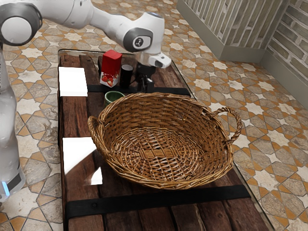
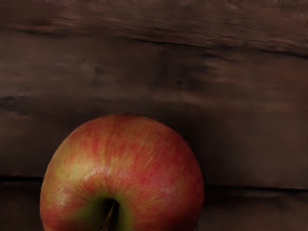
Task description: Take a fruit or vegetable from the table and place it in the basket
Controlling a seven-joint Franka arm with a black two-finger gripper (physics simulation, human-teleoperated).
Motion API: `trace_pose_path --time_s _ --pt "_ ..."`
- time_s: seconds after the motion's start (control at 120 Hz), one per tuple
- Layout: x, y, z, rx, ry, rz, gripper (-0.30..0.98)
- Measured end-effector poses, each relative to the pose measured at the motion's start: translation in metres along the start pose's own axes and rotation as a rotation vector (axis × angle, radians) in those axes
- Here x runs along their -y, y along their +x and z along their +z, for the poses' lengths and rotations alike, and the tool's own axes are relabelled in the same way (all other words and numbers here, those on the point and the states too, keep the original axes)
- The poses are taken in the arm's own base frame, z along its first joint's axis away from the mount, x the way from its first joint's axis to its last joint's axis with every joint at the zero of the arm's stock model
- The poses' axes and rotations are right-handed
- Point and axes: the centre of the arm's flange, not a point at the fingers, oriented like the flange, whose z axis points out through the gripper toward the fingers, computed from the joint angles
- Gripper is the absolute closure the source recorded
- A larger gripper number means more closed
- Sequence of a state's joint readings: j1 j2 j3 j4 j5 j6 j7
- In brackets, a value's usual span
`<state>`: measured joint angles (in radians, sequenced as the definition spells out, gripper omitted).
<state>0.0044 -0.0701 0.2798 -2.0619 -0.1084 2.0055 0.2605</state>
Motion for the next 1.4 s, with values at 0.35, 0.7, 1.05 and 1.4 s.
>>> trace_pose_path --time_s 0.35,0.7,1.05,1.4 --pt "0.025 0.005 0.048 0.017 -0.021 -0.047 0.00" --pt "0.025 0.019 -0.029 -0.088 0.027 0.003 0.27" --pt "-0.248 -0.025 -0.181 -0.099 0.118 0.462 0.26" --pt "-0.364 -0.044 -0.066 0.131 0.108 0.588 0.09"
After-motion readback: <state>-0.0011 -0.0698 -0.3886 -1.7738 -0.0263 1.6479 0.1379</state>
